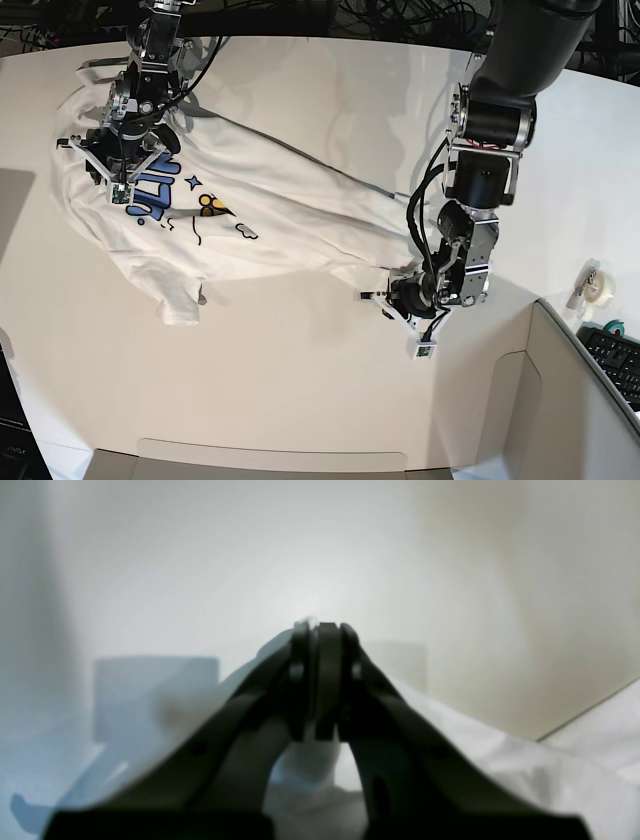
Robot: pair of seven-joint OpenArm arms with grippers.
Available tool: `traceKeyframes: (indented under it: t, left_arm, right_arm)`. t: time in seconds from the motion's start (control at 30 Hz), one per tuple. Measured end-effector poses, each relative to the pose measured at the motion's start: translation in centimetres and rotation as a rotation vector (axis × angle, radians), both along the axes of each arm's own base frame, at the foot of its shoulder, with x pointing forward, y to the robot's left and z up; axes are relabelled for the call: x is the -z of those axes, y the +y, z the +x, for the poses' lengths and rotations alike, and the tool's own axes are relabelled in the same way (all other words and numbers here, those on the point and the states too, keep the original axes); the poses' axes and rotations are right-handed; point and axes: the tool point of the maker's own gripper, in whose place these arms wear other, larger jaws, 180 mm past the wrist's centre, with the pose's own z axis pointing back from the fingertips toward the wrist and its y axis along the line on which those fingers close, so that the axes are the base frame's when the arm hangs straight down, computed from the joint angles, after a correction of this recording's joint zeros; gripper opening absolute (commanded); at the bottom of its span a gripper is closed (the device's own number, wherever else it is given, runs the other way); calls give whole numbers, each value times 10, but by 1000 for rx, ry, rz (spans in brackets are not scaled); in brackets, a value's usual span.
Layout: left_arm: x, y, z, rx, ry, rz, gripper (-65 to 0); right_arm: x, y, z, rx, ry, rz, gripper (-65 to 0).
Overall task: Layout the t-shirt on the table in an organized manner, then fold the t-shirt properly
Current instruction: 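Drag the shirt edge with the left gripper away from the right gripper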
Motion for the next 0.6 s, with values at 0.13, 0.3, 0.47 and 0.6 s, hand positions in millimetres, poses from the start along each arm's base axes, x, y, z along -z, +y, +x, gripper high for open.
traceKeyframes:
  t: [0.13, 0.3, 0.47, 0.6]
  left_arm:
    - [-12, 6, -19, 61, 19, 45, -650]
    - [-63, 47, -29, 21, -101, 104, -650]
    - [-103, 63, -56, 41, -183, 174, -650]
    - [-126, 82, -91, 33, -231, 248, -650]
  right_arm:
    - [0, 0, 0, 0, 1, 0, -531]
    - [5, -1, 4, 1, -1, -8, -531]
    - [6, -2, 8, 0, 0, -8, -531]
    - [7, -2, 11, 1, -2, -12, -531]
